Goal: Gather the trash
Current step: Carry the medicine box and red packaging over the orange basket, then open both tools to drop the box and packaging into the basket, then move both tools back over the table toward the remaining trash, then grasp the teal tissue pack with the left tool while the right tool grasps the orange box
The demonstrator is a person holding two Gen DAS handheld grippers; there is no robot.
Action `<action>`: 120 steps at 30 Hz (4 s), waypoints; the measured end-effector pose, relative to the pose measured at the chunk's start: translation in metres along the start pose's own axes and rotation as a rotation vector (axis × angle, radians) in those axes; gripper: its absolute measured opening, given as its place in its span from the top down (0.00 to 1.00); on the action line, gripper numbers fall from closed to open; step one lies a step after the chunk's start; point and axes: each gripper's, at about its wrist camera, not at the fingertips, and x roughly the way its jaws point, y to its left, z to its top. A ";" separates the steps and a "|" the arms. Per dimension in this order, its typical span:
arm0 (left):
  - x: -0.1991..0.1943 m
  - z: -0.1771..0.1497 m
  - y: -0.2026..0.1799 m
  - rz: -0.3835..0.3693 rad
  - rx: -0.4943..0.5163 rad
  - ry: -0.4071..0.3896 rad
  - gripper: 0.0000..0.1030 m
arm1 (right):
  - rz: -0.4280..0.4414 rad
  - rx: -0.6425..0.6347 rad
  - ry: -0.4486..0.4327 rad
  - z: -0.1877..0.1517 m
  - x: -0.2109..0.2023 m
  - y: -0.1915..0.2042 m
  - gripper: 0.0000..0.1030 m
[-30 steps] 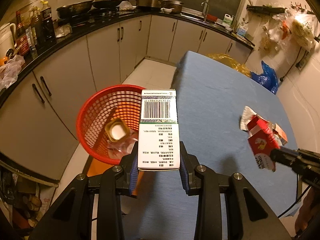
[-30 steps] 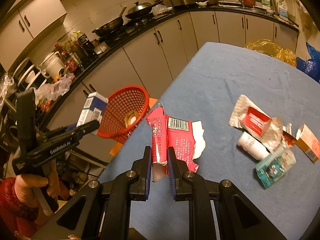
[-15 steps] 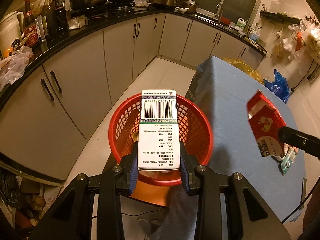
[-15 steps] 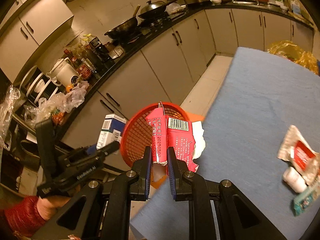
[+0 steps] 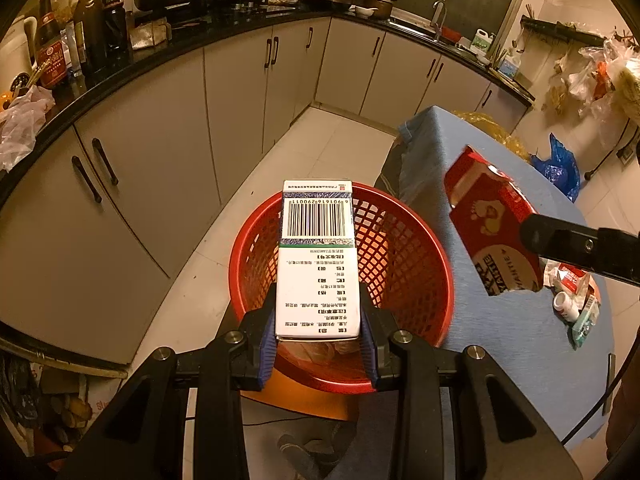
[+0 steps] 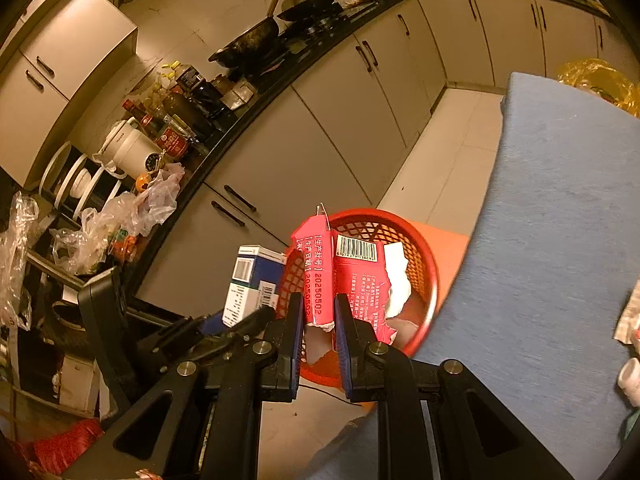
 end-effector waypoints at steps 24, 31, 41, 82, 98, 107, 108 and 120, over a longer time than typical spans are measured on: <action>-0.014 0.002 -0.027 -0.005 0.039 -0.057 0.44 | -0.091 0.083 -0.113 -0.015 -0.055 -0.032 0.51; -0.017 -0.009 -0.067 -0.035 0.091 -0.044 0.44 | -0.121 0.131 -0.105 -0.047 -0.084 -0.061 0.48; -0.019 -0.033 -0.148 -0.105 0.206 -0.010 0.44 | -0.198 0.226 -0.149 -0.096 -0.150 -0.116 0.43; 0.087 -0.102 -0.440 -0.146 0.667 0.120 0.22 | -0.418 0.556 -0.261 -0.240 -0.347 -0.312 0.42; 0.072 -0.110 -0.406 -0.170 0.596 0.098 0.80 | -0.383 0.346 -0.210 -0.123 -0.309 -0.379 0.36; 0.056 -0.114 -0.345 -0.169 0.438 0.153 0.79 | -0.373 0.342 -0.115 -0.078 -0.256 -0.444 0.35; 0.053 -0.114 -0.342 -0.181 0.420 0.154 0.72 | -0.361 0.351 -0.102 -0.079 -0.253 -0.447 0.35; 0.048 -0.099 -0.359 -0.243 0.377 0.137 0.33 | -0.313 0.114 0.041 -0.114 -0.225 -0.377 0.25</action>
